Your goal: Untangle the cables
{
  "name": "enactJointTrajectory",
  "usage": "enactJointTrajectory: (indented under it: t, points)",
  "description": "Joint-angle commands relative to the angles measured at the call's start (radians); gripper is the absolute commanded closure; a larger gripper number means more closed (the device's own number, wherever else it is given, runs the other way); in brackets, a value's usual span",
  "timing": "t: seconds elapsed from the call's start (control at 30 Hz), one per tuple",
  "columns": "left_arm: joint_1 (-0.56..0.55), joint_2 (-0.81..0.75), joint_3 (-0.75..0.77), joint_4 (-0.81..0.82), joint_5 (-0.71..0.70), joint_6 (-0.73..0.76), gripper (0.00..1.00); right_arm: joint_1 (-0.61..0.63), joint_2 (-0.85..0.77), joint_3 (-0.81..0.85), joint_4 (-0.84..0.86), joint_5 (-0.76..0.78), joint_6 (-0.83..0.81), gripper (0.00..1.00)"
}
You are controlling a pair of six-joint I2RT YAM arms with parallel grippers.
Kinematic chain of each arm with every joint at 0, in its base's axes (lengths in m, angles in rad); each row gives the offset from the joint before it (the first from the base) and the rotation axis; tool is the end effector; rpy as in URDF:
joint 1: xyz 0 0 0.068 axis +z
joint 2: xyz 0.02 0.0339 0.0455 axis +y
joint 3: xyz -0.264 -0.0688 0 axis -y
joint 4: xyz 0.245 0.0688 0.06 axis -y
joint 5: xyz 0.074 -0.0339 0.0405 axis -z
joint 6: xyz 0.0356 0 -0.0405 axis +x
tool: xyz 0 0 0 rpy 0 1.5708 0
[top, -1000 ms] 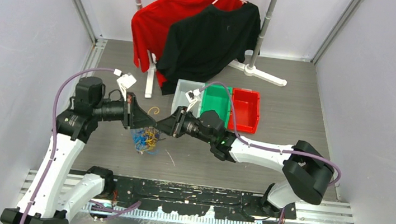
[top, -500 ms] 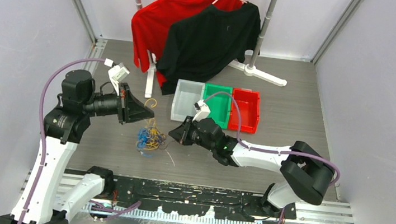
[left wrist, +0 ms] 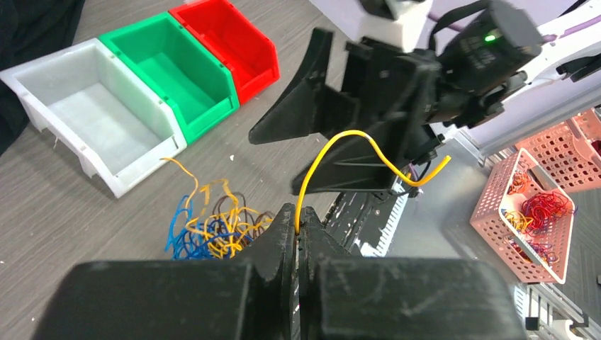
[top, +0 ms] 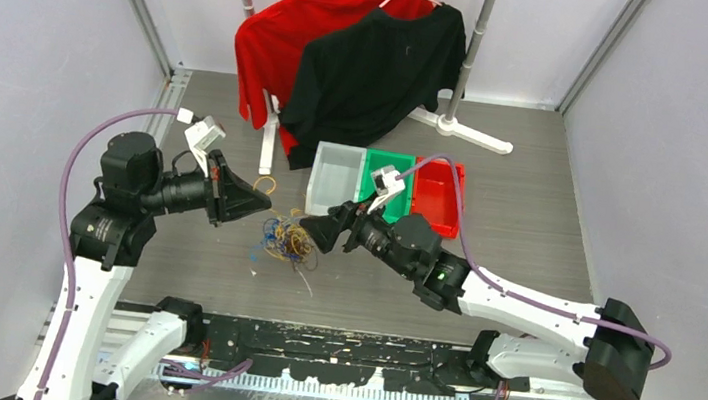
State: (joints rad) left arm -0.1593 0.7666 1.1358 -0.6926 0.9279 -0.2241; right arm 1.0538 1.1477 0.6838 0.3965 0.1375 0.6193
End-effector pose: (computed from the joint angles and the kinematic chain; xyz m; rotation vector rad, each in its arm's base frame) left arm 0.1210 -0.0483 0.4107 0.5894 1.8202 -1.1310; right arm 0.1360 0.2293 0.2909 -0.2699 1.7504 1.1449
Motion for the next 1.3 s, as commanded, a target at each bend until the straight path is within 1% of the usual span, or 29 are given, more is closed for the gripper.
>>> enactJointTrajectory:
  t: [0.0,0.1,0.23,0.33,0.5,0.57,0.8,0.97,1.03,1.27]
  points:
    - [-0.003,-0.003,-0.007,0.041,0.001,-0.021,1.0,0.061,0.006,0.094,0.098,-0.061,-0.193,0.14]
    - [-0.003,0.008,0.002,0.047,0.019,-0.045,1.0,0.088,0.044,0.132,0.129,-0.12,-0.257,0.15]
    - [-0.003,0.025,0.025,0.044,0.054,-0.07,1.0,0.105,0.104,0.186,0.173,-0.196,-0.288,0.19]
    - [-0.003,0.036,0.051,0.037,0.088,-0.09,1.0,0.109,0.149,0.229,0.204,-0.21,-0.3,0.22]
    - [-0.003,0.049,0.083,0.03,0.123,-0.121,1.0,0.11,0.223,0.298,0.236,-0.23,-0.301,0.29]
    - [-0.003,0.049,0.09,0.031,0.126,-0.129,1.0,0.11,0.245,0.314,0.252,-0.234,-0.287,0.35]
    - [-0.003,0.056,0.136,0.04,0.129,-0.149,1.0,0.11,0.287,0.281,0.312,-0.23,-0.189,0.63]
    - [-0.003,0.067,0.174,0.071,0.128,-0.177,1.0,0.111,0.305,0.217,0.366,-0.211,-0.123,0.75]
    - [-0.003,0.07,0.185,0.089,0.127,-0.197,1.0,0.11,0.315,0.203,0.374,-0.203,-0.107,0.77]
    - [-0.003,0.08,0.227,0.12,0.123,-0.23,1.0,0.111,0.365,0.181,0.396,-0.192,-0.076,0.78]
